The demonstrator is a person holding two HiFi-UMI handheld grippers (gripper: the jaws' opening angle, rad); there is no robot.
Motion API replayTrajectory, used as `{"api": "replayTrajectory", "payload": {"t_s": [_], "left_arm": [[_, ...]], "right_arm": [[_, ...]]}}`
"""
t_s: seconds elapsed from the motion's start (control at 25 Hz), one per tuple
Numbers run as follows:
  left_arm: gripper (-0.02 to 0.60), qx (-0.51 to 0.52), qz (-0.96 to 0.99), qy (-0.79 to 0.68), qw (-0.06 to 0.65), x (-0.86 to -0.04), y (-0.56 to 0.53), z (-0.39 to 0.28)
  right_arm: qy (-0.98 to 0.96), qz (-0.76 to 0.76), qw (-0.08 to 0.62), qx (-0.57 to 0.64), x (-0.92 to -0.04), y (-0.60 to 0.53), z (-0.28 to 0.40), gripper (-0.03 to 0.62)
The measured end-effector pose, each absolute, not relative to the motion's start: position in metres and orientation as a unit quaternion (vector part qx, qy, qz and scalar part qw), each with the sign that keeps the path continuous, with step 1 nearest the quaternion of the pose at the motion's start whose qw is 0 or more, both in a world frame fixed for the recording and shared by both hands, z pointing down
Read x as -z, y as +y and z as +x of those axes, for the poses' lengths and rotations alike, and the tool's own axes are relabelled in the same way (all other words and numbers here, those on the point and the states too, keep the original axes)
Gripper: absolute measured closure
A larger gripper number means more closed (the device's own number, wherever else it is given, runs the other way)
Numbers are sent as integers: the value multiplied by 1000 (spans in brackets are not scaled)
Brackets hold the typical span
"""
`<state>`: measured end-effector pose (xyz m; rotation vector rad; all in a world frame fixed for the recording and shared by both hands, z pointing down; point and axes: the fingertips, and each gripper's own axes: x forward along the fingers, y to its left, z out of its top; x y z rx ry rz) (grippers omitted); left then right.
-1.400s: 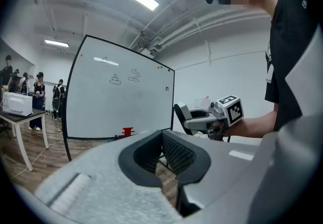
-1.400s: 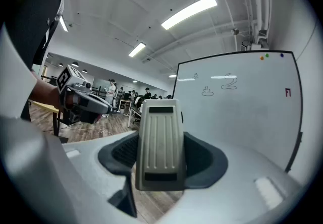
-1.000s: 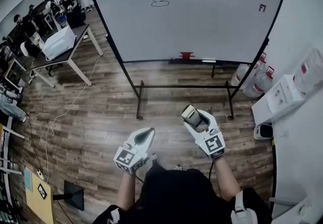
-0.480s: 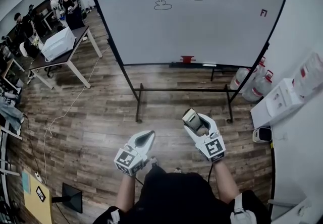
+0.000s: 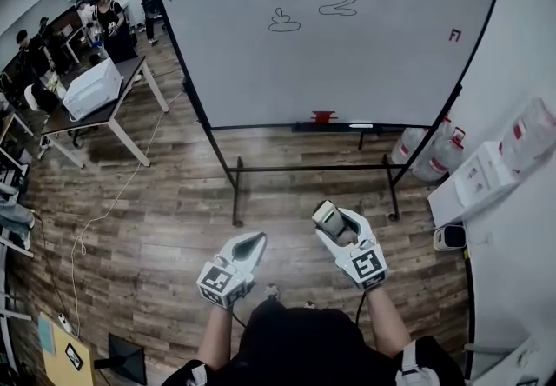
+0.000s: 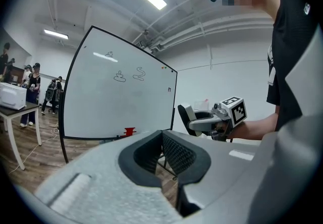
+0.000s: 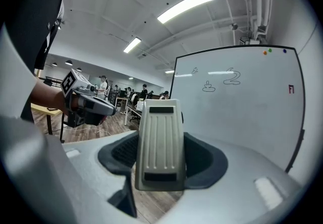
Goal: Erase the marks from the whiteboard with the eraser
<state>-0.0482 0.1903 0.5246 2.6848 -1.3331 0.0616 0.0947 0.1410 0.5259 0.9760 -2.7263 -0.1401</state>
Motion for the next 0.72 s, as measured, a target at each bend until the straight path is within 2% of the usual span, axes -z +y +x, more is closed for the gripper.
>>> {"api": "replayTrajectory", "payload": {"t_s": [0.72], "left_arm": [[571,-31,922,-378,72,-523,112,-120]], "right_arm": [[-912,381,140,55,-537,83,18,338]]}}
